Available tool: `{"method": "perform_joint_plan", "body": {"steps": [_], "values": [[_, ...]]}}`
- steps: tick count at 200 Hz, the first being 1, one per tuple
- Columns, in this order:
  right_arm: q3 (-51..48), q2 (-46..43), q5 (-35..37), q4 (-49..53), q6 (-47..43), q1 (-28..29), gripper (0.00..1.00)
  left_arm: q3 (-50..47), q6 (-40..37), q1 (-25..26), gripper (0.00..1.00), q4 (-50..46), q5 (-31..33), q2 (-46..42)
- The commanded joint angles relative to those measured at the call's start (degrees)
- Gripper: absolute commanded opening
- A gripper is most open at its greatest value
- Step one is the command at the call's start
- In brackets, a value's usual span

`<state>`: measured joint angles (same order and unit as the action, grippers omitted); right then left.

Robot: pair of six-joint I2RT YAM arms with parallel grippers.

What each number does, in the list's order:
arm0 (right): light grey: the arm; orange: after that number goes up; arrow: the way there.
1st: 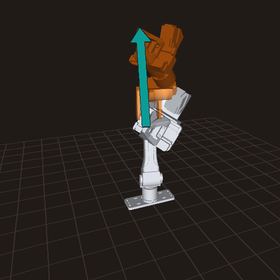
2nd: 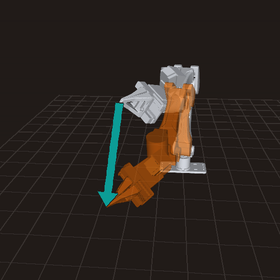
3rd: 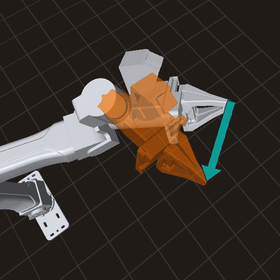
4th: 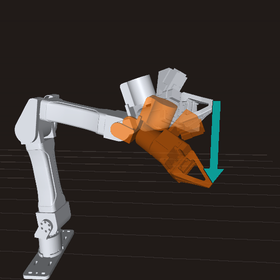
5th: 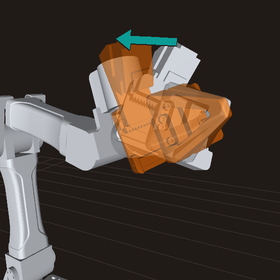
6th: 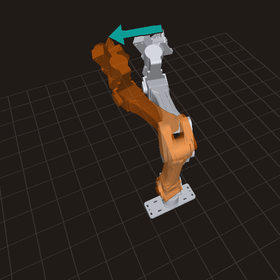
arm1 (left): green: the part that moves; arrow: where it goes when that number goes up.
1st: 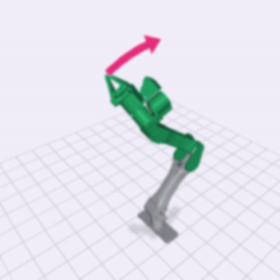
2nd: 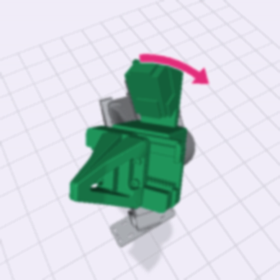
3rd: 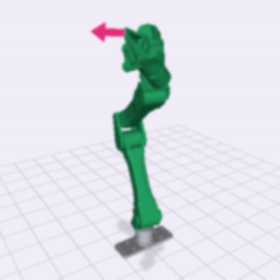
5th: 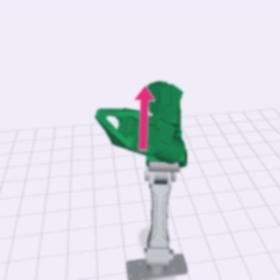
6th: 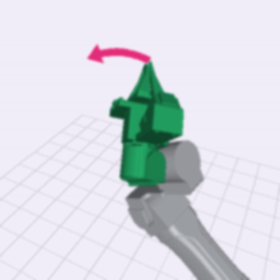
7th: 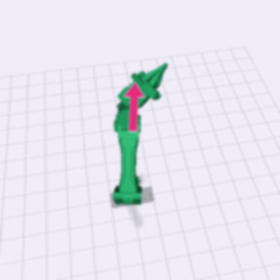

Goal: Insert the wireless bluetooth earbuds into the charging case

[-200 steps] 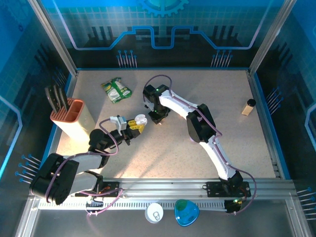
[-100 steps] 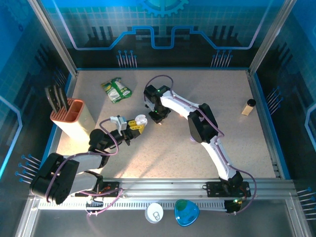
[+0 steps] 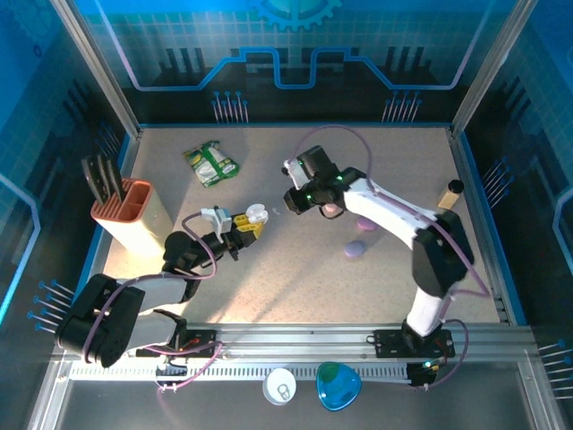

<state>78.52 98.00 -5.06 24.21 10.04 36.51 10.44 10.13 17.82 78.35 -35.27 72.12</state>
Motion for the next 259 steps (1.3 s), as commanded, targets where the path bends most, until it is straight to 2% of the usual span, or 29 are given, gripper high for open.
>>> {"method": "perform_joint_plan", "body": {"steps": [1, 42, 66, 123, 259], "values": [[-7.46, -7.22, -4.54, -17.36, 1.98, -0.71, 0.17, 2.43, -2.03, 1.23, 0.07, 1.48, 3.08, 1.03], [-21.18, -18.43, -10.56, -37.67, 6.6, -2.3, 0.18, 3.92, -2.82, 2.78, 0.07, 1.9, 4.68, 2.91], [-24.67, -21.72, -14.75, -43.78, 7.67, -2.75, 0.18, 4.61, -2.2, 2.99, 0.07, 1.77, 3.71, 3.7], [-24.81, -23.16, -20.29, -46.55, 4.88, -0.21, 0.18, 5.68, -1.68, 3.36, 0.07, 1.9, 1.98, 5.16], [-20.91, -14.96, -22.98, -45.73, 2.53, 2.94, 0.17, 6.65, 0.54, 3.75, 0.07, 1.94, 3.05, 3.38]]}}
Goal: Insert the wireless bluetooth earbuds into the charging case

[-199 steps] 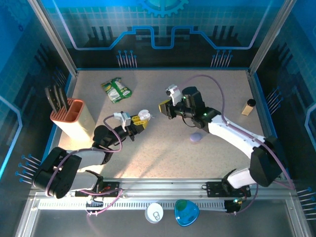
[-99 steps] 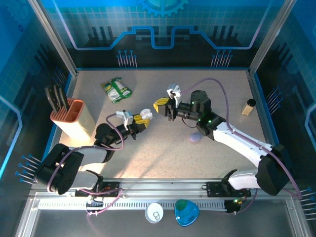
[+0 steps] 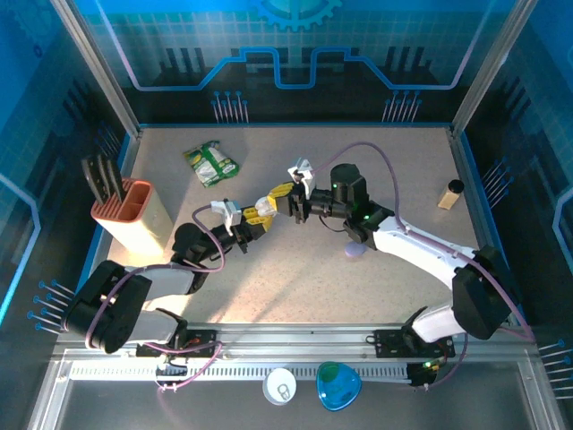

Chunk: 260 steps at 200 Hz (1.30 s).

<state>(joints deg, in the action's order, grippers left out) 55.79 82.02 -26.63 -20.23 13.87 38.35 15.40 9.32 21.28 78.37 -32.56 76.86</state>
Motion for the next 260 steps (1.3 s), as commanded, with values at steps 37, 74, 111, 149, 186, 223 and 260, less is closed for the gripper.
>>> {"method": "perform_joint_plan", "body": {"steps": [37, 74, 111, 149, 186, 223, 260], "values": [[1.39, 1.11, -1.67, -1.22, -1.47, 1.24, 0.17, 1.98, 1.84, 0.34, 0.07, 1.71, 1.37, -1.88], [0.99, 0.69, -1.78, -0.69, -1.81, 1.38, 0.17, 2.19, 2.19, 0.34, 0.07, 1.71, 2.53, -1.71], [0.66, 0.86, -2.46, -0.43, -1.86, 1.48, 0.17, 2.54, 2.75, 0.34, 0.07, 1.79, 3.02, -1.54], [0.27, 0.56, -2.99, -0.55, -1.82, 1.78, 0.17, 2.61, 2.68, 0.32, 0.07, 1.46, 3.77, -1.56], [-0.31, -0.19, -2.91, -0.82, -1.84, 1.84, 0.17, 2.5, 2.54, 0.33, 0.07, 1.52, 4.31, -1.45], [-0.53, 0.34, -2.01, -0.51, -2.19, 1.83, 0.17, 2.59, 3.2, 0.34, 0.06, 1.88, 4.09, -1.71], [-1.26, 1.08, -0.09, -0.5, -2.8, 1.31, 0.22, 2.36, 3.18, 0.28, 0.07, 1.45, 3.94, -2.67]]}}
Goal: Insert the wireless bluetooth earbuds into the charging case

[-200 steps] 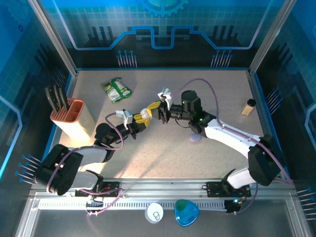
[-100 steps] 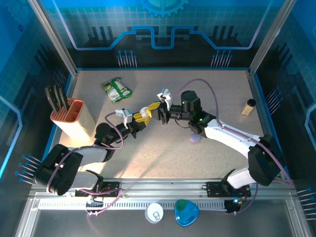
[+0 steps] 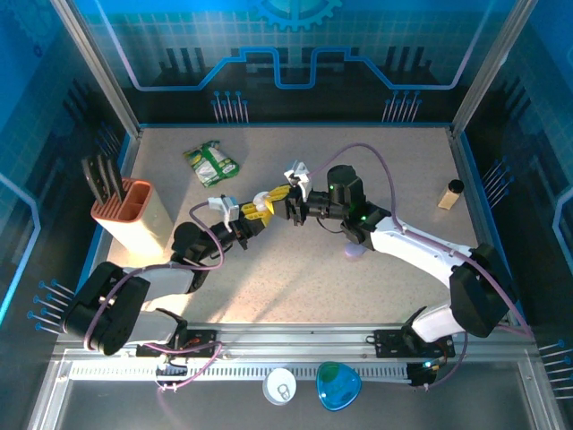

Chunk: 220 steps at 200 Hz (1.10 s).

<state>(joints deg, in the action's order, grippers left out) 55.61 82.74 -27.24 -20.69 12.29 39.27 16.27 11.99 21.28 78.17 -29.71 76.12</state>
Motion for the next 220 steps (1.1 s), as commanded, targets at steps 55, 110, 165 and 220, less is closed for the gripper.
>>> {"method": "perform_joint_plan", "body": {"steps": [55, 110, 165, 220], "values": [[0.46, -1.82, 3.2, 1.7, 1.38, 0.15, 0.43, 1.12, 0.58, 0.34, 0.07, 1.15, 0.57, -2.2], [-1.16, -3.54, 1.84, -1.45, 5.42, -1.25, 0.64, 0.83, 0.38, 0.33, 0.07, 1.37, 0.35, -1.81], [-6.46, -5.49, 8.89, -4.75, 10.97, -5.24, 0.68, -1.57, -1.02, -2.19, 0.07, 2.16, 2.82, -2.62], [3.93, 6.73, 18.24, 18.97, 10.98, -7.78, 0.65, -3.09, -1.6, -3.49, 0.07, -1.13, 2.85, -9.13]]}}
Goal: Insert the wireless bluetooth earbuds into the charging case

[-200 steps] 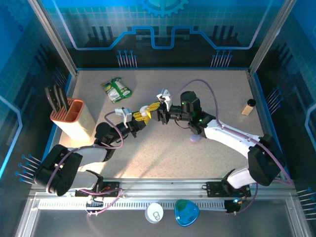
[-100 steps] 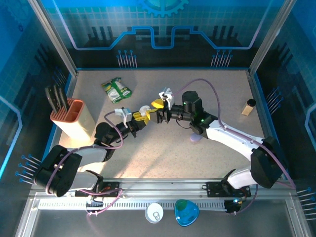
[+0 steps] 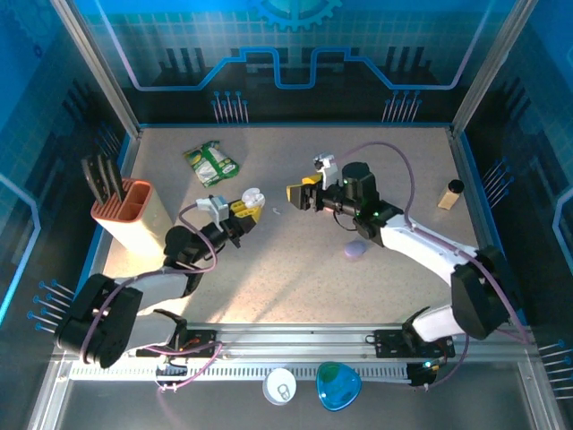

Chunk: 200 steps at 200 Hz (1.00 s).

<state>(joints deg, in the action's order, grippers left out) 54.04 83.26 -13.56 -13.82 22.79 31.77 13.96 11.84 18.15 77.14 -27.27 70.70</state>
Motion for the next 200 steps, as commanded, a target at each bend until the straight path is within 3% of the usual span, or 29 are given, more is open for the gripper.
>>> {"method": "perform_joint_plan", "body": {"steps": [1, 42, 84, 133, 200], "values": [[5.88, 6.21, 4.49, 12.98, 0.41, -0.3, 0.65, -0.82, -1.46, -0.34, 0.07, -0.22, 0.43, -3.89], [22.32, 22.33, 6.3, 32.17, -5.86, 1.78, 0.63, -1.31, -2.16, -0.32, 0.08, -2.59, -0.92, -6.5], [42.62, 38.29, 13.0, 53.01, -8.63, 5.07, 0.55, -1.4, -2.87, -0.13, 0.08, -3.49, -3.04, -6.54], [58.37, 49.63, 15.6, 62.96, -10.76, 6.81, 0.52, -1.52, -4.11, -0.05, 0.08, -3.68, -3.74, -6.6], [70.9, 60.1, 15.1, 68.0, -12.57, 7.16, 0.41, -2.71, -4.54, -0.05, 0.09, -5.77, -0.86, -6.88]]}}
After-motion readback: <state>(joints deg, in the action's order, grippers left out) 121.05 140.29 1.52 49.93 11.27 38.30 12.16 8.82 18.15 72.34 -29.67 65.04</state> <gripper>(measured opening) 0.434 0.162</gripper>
